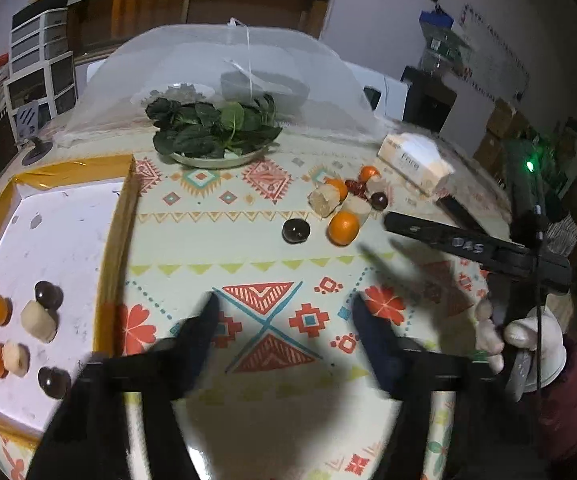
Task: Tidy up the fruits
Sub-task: 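Move the left gripper to a dark plum while the right grasps an orange, then carry the plum and orange into the white tray and open both grippers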
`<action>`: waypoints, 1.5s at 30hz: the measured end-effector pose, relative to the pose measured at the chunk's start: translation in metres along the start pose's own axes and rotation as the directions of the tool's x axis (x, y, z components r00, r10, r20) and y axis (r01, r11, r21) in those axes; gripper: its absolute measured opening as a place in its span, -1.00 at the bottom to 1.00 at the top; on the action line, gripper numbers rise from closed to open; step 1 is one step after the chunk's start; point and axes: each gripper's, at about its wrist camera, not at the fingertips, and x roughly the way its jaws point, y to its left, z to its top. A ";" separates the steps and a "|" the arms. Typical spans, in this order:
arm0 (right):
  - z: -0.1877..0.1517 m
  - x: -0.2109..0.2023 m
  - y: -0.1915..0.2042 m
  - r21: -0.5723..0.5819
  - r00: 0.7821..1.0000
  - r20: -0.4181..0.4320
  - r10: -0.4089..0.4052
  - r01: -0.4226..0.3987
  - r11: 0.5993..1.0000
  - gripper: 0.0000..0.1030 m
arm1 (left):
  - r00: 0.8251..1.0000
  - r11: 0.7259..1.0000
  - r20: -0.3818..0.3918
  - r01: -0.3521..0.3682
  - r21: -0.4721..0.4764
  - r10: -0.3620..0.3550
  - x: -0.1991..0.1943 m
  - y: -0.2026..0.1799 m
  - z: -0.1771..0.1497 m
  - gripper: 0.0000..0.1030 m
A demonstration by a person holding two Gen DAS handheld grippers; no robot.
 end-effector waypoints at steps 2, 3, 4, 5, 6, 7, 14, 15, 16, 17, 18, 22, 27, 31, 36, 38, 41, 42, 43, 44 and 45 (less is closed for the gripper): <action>-0.002 0.018 0.010 -0.017 1.000 -0.013 -0.007 0.007 1.000 0.09 | 1.000 0.999 -0.006 -0.028 -0.023 0.027 0.007 0.006 0.003 -0.19; -0.002 0.024 0.014 -0.016 1.000 -0.018 -0.008 0.008 1.000 0.09 | 0.999 0.999 -0.004 -0.035 -0.035 0.035 0.007 0.009 0.004 -0.18; -0.001 0.032 0.017 -0.011 1.000 -0.023 -0.009 0.008 1.000 0.09 | 0.999 0.998 -0.002 -0.042 -0.051 0.041 0.009 0.013 0.006 -0.18; 0.000 0.039 0.021 -0.008 0.999 -0.031 -0.025 0.025 1.000 0.09 | 0.999 0.997 -0.001 -0.042 -0.068 0.042 0.010 0.019 0.008 -0.18; 0.001 0.045 0.024 -0.010 0.998 -0.036 -0.045 0.045 0.999 0.09 | 0.999 0.996 0.000 -0.039 -0.077 0.039 0.011 0.022 0.010 -0.18; 0.001 0.050 0.027 -0.008 0.998 -0.039 -0.055 0.055 0.998 0.09 | 0.999 0.996 -0.001 -0.034 -0.079 0.034 0.014 0.025 0.013 -0.18; 0.000 0.062 0.028 0.019 0.994 -0.029 -0.102 0.103 0.995 -0.27 | 0.999 1.000 -0.035 -0.021 -0.021 0.020 0.044 0.015 0.028 -0.11; -0.001 0.060 0.027 0.020 0.994 -0.028 -0.103 0.103 0.994 -0.27 | 0.999 1.000 -0.046 -0.011 -0.010 0.010 0.051 0.011 0.029 -0.11; -0.002 0.057 0.025 0.025 0.995 -0.028 -0.098 0.099 0.995 -0.27 | 0.998 1.000 -0.055 0.000 0.000 0.000 0.058 0.007 0.031 -0.10; -0.003 0.055 0.023 0.031 0.995 -0.029 -0.091 0.092 0.995 -0.27 | 0.998 1.000 -0.063 0.006 0.009 -0.005 0.065 0.004 0.033 -0.10; -0.005 0.050 0.020 0.038 0.996 -0.028 -0.082 0.083 0.996 -0.27 | 0.997 1.000 -0.071 0.004 0.020 -0.003 0.072 0.001 0.034 -0.10; -0.012 0.031 0.007 0.053 0.998 -0.018 -0.067 0.068 0.996 -0.27 | 0.996 0.998 -0.086 -0.002 0.060 0.008 0.099 -0.010 0.042 -0.10; -0.017 0.014 -0.008 0.072 0.998 -0.018 -0.057 0.059 0.996 -0.27 | 0.994 0.996 -0.113 0.001 0.086 0.009 0.134 -0.021 0.051 -0.10; -0.018 0.007 -0.008 0.071 0.999 -0.012 -0.043 0.043 0.997 -0.26 | 0.993 0.995 -0.116 -0.012 0.094 0.023 0.145 -0.027 0.050 -0.16; -0.018 0.001 0.000 0.058 1.000 0.000 -0.029 0.029 0.998 -0.26 | 0.996 0.999 -0.091 -0.016 0.033 0.019 0.130 -0.014 0.049 -0.50; -0.018 -0.002 0.007 0.044 1.000 0.005 -0.021 0.021 0.999 -0.26 | 0.998 1.000 -0.061 -0.016 0.010 0.016 0.114 -0.007 0.048 -0.50; -0.018 -0.006 0.021 0.021 1.000 0.013 -0.010 0.010 1.000 -0.26 | 1.000 1.000 -0.015 -0.008 -0.026 0.008 0.084 0.006 0.044 -0.50; -0.017 -0.007 0.028 0.014 1.000 0.013 -0.002 0.002 1.000 -0.26 | 1.000 0.999 -0.002 -0.006 -0.039 0.006 0.074 0.012 0.042 -0.50; -0.017 -0.008 0.035 0.006 1.000 0.014 0.005 -0.005 1.000 -0.26 | 1.000 0.999 0.009 -0.004 -0.051 0.005 0.065 0.017 0.041 -0.50; -0.017 -0.008 0.042 -0.005 1.000 0.014 0.012 -0.012 1.000 -0.26 | 1.000 0.997 0.025 -0.005 -0.071 0.007 0.052 0.026 0.039 -0.50; -0.017 -0.009 0.050 -0.017 1.000 0.015 0.019 -0.019 1.000 -0.26 | 0.999 0.996 0.037 -0.007 -0.085 0.010 0.042 0.033 0.037 -0.50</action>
